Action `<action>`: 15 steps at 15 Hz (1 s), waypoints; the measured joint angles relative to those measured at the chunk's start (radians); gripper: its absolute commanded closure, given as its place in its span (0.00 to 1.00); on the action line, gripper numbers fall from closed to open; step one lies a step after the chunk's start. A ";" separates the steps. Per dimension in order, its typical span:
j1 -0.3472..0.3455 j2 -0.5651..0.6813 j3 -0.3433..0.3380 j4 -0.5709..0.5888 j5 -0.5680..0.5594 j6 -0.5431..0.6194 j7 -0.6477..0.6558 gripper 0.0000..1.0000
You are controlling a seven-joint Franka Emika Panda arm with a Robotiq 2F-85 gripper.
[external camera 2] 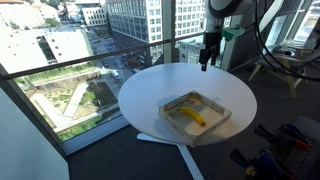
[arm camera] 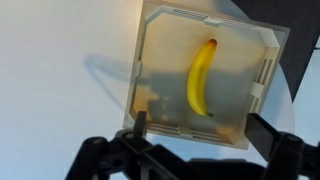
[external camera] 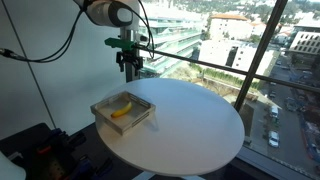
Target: Put the banana on the table
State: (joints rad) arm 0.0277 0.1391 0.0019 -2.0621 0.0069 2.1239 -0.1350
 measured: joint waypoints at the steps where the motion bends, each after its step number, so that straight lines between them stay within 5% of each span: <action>1: 0.001 0.007 0.002 -0.002 -0.009 0.011 0.004 0.00; 15: 0.015 0.057 0.009 -0.012 -0.086 0.063 0.067 0.00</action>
State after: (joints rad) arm 0.0431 0.1961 0.0111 -2.0736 -0.0791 2.1867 -0.0676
